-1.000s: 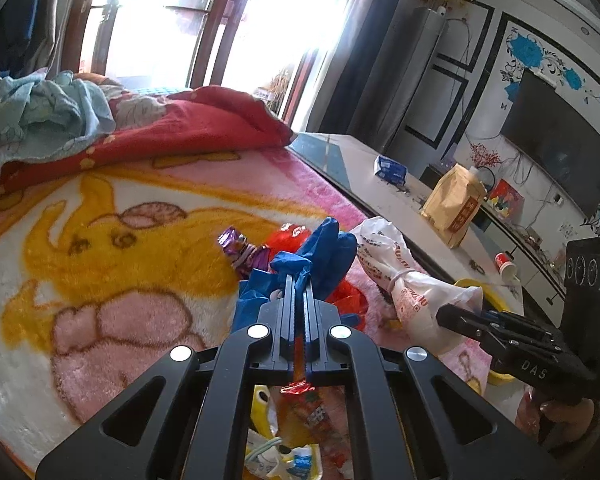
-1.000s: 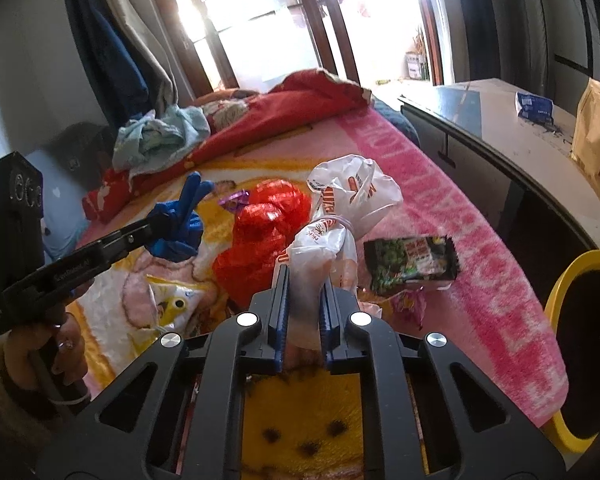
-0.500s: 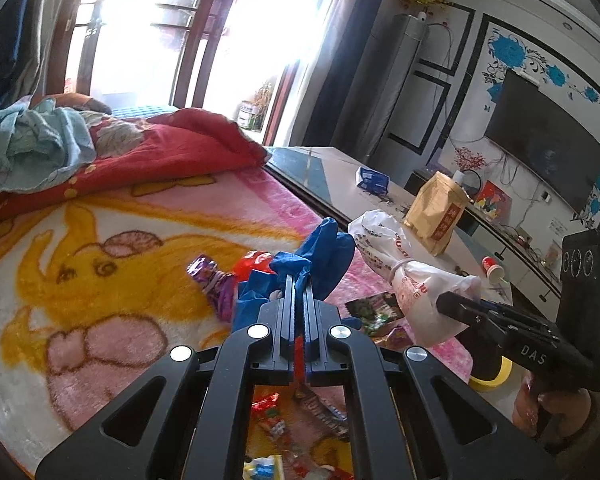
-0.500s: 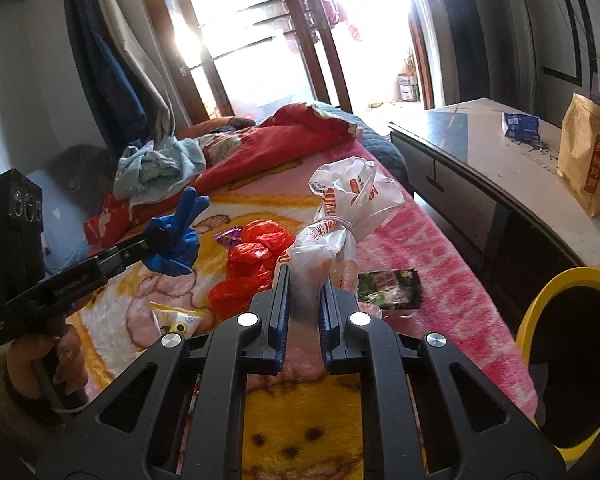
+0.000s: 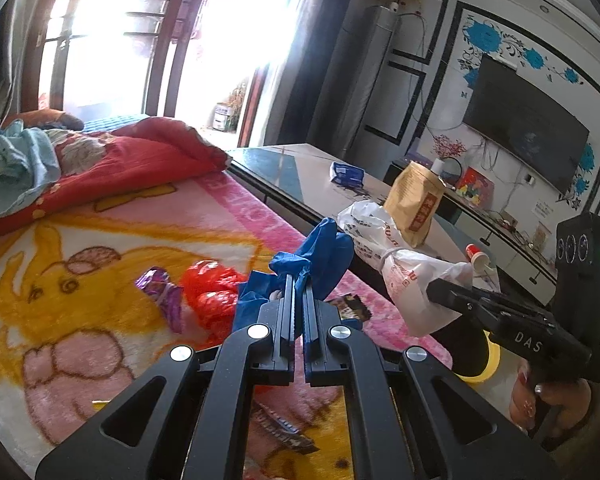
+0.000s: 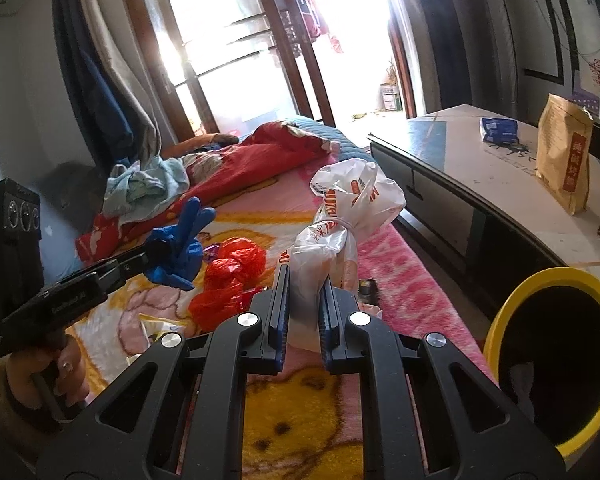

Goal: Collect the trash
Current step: 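Carry the blue glove and white plastic bag over the yellow bin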

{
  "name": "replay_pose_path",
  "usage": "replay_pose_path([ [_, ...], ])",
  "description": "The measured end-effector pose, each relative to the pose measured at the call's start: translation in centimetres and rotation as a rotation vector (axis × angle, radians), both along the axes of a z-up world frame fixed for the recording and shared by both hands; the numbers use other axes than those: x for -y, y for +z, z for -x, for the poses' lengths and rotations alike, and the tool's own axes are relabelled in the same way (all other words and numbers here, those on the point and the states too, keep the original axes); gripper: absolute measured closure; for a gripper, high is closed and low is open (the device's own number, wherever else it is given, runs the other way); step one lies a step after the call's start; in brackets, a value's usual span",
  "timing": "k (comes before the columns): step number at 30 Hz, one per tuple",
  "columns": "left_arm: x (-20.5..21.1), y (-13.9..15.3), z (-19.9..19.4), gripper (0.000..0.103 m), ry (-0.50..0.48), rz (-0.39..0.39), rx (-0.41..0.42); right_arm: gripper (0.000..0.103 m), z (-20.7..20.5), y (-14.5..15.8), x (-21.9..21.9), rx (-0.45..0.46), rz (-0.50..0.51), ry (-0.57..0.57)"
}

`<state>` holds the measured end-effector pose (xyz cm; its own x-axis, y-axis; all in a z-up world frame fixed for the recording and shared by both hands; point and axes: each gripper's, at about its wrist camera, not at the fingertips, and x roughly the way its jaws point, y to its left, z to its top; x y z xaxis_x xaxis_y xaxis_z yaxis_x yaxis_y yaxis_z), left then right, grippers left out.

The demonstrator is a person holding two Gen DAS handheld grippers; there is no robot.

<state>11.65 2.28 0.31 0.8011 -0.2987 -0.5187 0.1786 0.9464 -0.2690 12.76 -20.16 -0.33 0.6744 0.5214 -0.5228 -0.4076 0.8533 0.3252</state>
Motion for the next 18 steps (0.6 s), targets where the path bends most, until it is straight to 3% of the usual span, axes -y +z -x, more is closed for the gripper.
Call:
replay_pose_path([
  [18,4.6,0.1,-1.2,0.100,-0.100,-0.012,0.010,0.095,-0.3,0.4,4.4,0.006,-0.013,-0.113],
])
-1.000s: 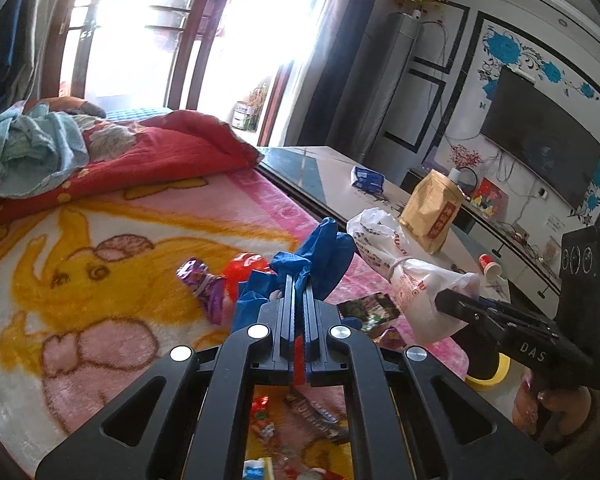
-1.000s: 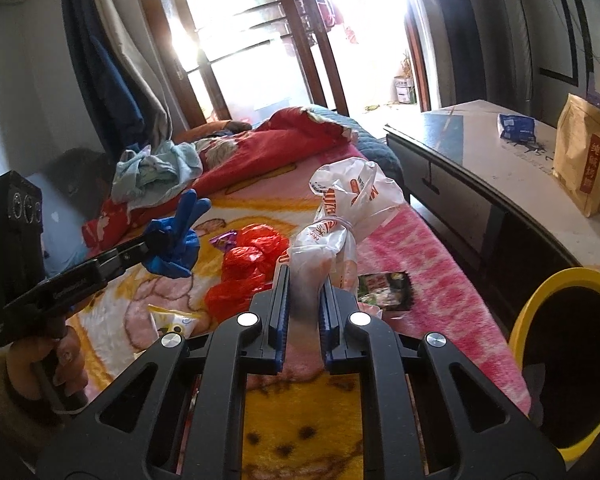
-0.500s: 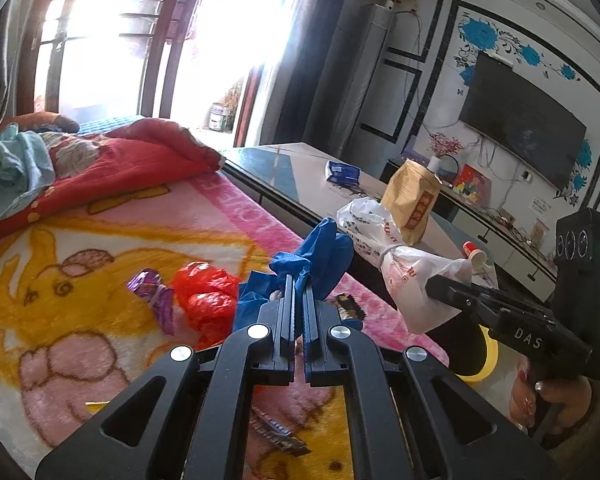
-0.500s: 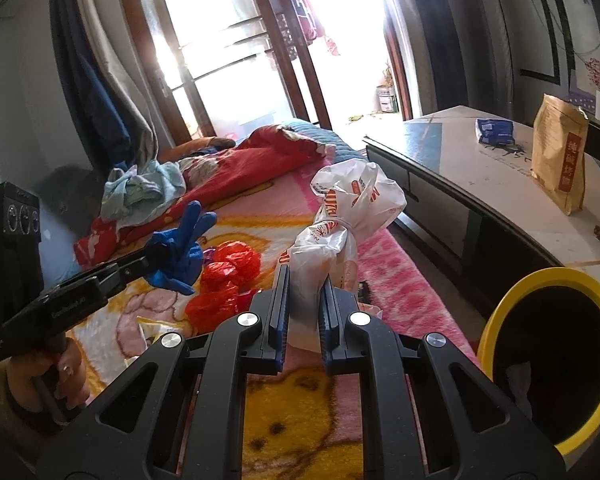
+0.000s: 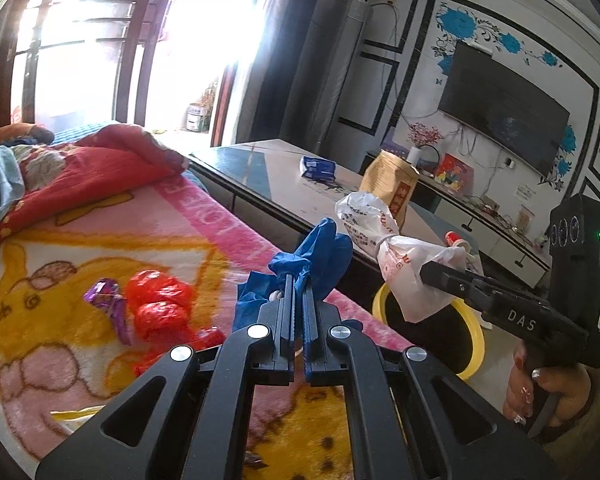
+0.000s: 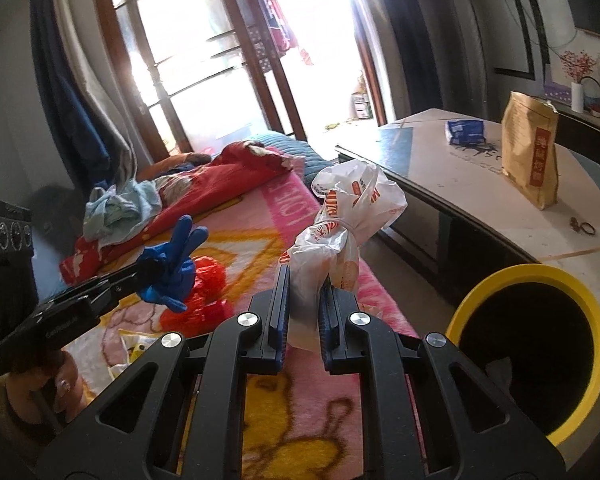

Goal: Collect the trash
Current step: 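Carry the blue glove and white plastic bag over the yellow bin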

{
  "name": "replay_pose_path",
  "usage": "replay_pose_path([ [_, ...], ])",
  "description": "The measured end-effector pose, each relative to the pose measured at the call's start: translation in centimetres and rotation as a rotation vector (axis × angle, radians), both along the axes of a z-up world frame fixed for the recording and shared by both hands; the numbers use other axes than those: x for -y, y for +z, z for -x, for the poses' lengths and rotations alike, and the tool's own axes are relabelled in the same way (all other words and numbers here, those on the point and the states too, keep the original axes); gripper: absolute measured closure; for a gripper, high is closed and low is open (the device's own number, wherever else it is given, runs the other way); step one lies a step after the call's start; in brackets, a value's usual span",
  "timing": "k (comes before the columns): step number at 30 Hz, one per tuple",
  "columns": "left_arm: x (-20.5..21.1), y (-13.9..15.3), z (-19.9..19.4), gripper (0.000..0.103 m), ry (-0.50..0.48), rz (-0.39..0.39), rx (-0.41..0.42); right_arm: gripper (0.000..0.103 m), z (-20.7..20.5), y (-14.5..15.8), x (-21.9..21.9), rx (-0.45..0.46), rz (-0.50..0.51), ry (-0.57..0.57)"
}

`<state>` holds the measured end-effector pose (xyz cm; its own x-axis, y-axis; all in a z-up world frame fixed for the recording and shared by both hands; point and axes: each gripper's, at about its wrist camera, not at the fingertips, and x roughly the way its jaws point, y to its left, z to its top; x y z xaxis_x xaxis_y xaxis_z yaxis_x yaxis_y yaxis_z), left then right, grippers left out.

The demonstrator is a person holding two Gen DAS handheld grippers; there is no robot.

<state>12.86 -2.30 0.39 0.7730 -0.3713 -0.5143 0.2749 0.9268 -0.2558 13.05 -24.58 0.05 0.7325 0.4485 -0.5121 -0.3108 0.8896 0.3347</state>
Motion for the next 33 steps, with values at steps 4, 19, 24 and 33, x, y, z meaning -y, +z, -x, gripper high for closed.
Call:
replay_pose_path([
  [4,1.2,-0.1,-0.2,0.100,-0.027,-0.003,-0.002,0.095,0.0,0.0,1.4,-0.003,-0.003,-0.035],
  [19,6.6,-0.6,-1.2,0.100,-0.140,-0.010,-0.003,0.095,0.7,-0.3,7.1,-0.013,-0.010,-0.180],
  [24,8.4,-0.7,-1.2,0.100,-0.177,-0.015,0.002,0.095,1.1,-0.5,8.8,-0.019,-0.009,-0.228],
  [33,10.6,-0.9,-1.5,0.100,-0.223,-0.021,0.006,0.095,1.5,-0.9,11.5,-0.031,-0.017,-0.305],
])
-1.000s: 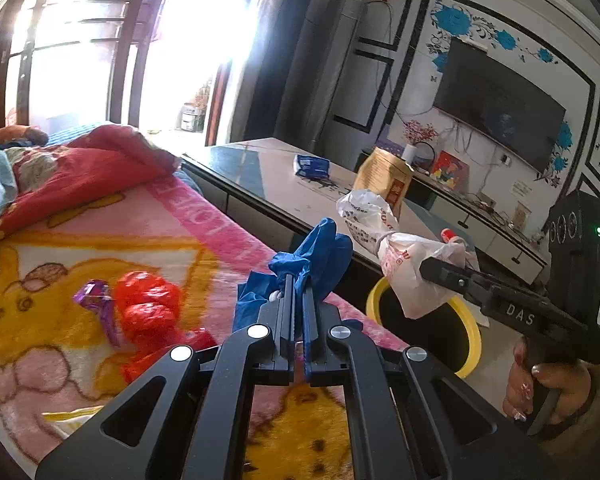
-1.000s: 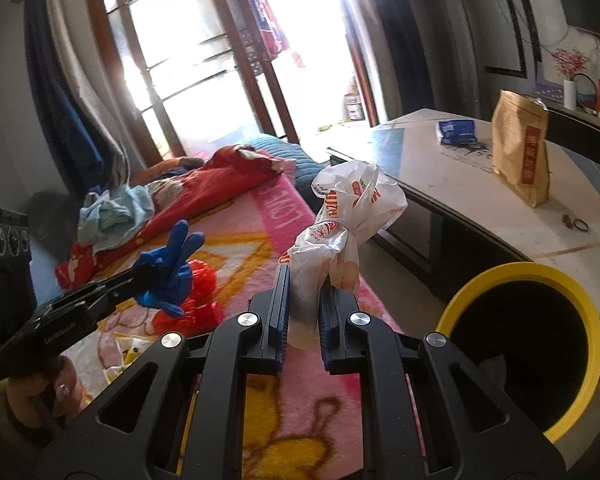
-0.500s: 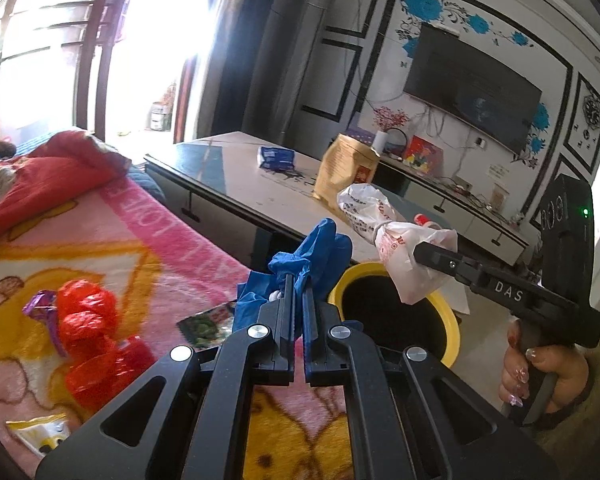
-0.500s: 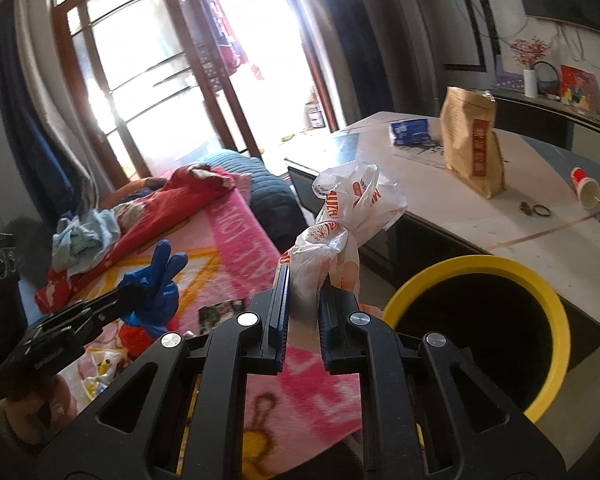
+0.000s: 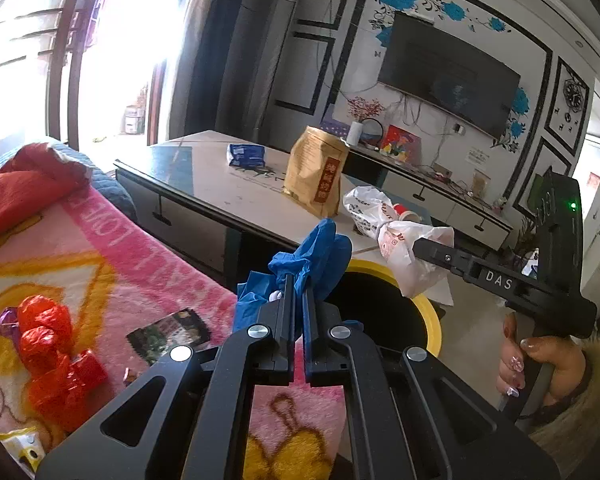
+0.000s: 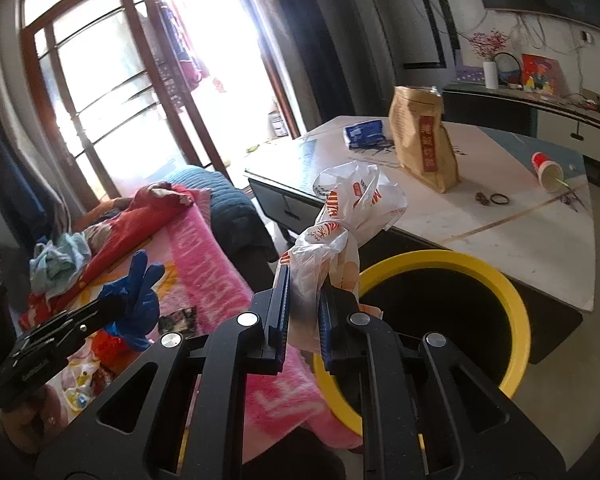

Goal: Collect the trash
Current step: 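Carry the blue glove and white plastic bag over the yellow bin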

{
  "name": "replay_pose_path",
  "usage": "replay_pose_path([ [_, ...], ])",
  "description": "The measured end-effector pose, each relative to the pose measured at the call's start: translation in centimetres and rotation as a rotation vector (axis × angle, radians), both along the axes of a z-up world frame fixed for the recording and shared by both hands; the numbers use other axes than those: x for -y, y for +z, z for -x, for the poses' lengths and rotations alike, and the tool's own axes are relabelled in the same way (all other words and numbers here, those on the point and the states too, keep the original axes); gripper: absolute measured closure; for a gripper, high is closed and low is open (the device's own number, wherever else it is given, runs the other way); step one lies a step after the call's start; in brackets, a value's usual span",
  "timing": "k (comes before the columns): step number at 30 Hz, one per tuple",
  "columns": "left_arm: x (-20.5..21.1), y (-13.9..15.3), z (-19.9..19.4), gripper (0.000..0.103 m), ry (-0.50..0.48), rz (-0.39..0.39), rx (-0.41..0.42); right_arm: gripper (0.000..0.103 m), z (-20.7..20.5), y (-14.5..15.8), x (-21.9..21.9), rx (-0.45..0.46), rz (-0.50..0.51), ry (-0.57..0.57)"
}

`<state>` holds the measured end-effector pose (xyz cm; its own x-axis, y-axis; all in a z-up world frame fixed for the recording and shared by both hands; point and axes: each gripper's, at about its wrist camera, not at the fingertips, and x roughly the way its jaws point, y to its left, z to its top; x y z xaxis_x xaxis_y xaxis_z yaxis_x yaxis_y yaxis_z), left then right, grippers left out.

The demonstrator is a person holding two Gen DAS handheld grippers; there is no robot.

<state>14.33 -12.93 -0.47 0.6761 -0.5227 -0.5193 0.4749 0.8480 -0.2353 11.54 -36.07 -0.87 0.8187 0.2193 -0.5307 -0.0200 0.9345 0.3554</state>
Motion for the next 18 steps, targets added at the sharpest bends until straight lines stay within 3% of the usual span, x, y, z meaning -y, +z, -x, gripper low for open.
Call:
replay_pose_path([
  [18,4.4,-2.1,-0.9,0.100,-0.075,-0.021,-0.037,0.095,0.7,-1.4,4.1,-0.047,-0.004,-0.110],
])
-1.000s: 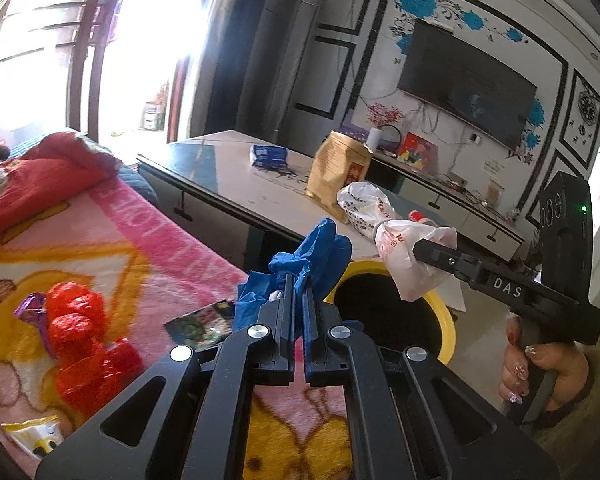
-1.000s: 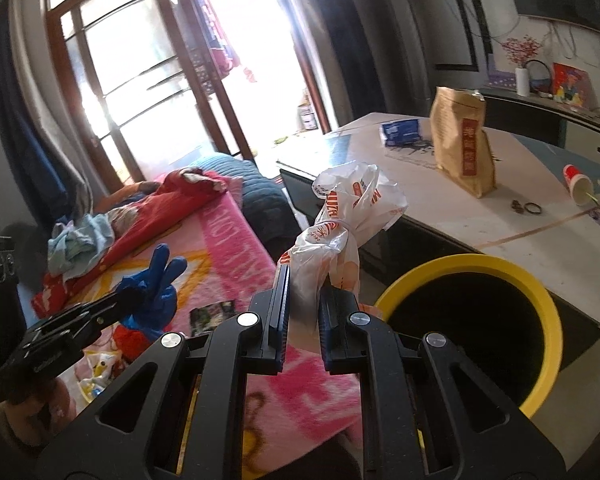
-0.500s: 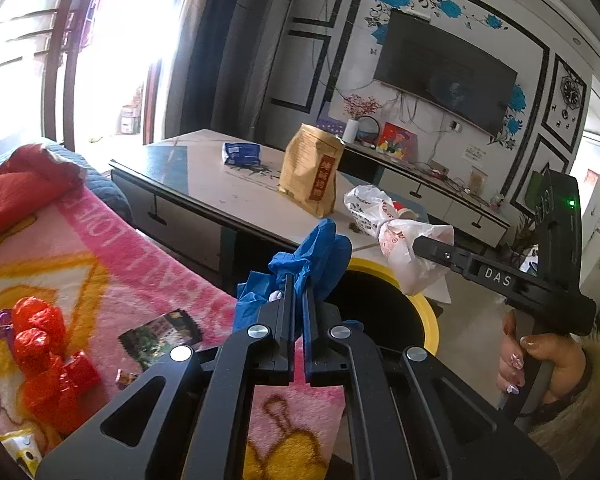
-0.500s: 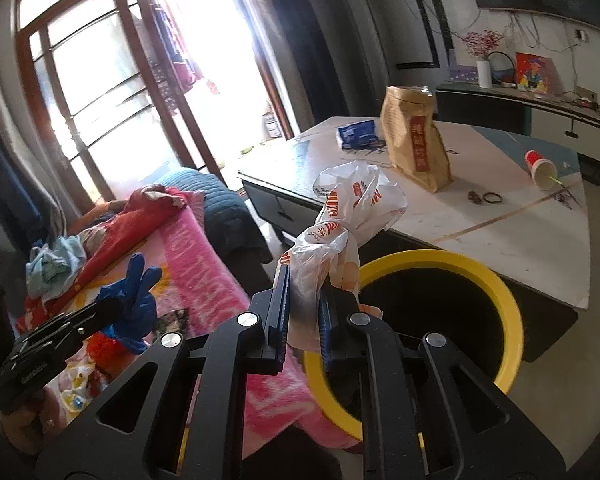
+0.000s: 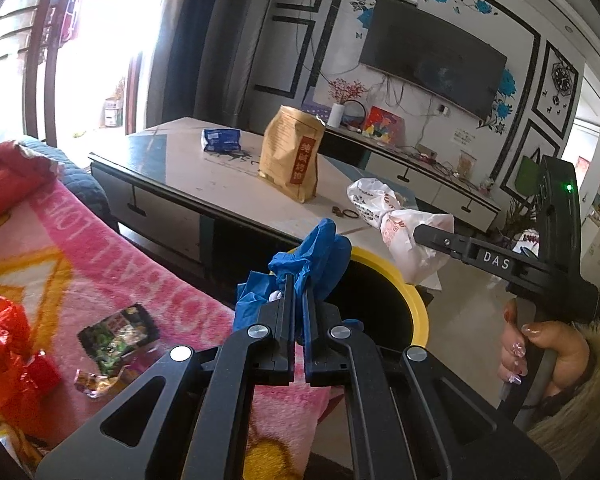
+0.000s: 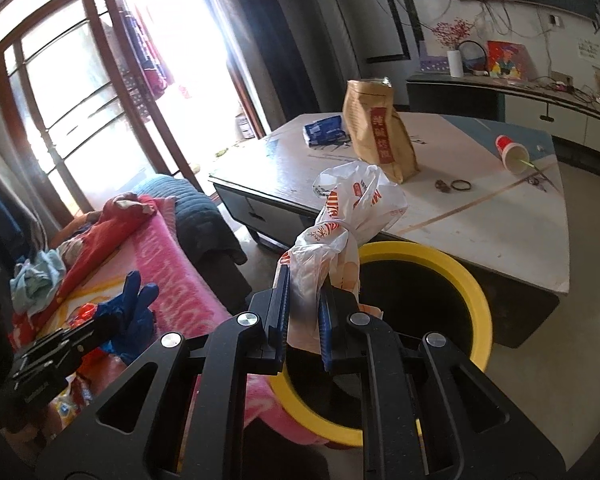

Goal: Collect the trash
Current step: 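Carry the blue glove and white plastic bag over the yellow bin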

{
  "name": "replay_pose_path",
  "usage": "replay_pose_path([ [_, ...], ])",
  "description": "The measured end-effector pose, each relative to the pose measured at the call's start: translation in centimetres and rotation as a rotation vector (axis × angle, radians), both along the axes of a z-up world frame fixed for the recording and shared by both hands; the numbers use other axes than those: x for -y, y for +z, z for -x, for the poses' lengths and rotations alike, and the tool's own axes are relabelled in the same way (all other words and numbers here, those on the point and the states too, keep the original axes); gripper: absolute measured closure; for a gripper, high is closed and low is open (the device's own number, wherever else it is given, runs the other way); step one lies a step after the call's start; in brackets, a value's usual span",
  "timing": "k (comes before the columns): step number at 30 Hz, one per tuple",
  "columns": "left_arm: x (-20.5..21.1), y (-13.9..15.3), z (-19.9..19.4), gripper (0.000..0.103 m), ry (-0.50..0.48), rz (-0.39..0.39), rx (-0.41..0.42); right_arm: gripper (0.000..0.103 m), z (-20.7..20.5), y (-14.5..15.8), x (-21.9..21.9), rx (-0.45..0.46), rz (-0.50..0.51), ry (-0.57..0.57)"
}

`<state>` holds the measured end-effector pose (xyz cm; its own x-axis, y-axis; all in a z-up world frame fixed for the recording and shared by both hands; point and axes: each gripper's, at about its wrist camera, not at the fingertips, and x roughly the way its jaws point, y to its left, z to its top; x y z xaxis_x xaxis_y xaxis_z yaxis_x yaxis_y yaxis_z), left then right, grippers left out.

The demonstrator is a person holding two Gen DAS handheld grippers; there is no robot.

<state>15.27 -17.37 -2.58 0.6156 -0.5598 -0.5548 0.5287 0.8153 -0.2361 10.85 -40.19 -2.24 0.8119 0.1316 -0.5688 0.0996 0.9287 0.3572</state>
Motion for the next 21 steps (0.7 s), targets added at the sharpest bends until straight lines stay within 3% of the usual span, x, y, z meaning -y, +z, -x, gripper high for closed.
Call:
replay_pose_path([
  [21,5.5,-4.0,-1.4,0.100,-0.088,-0.077,-0.070,0.095,0.7,-2.1,2.8,-0.090,-0.042,-0.031],
])
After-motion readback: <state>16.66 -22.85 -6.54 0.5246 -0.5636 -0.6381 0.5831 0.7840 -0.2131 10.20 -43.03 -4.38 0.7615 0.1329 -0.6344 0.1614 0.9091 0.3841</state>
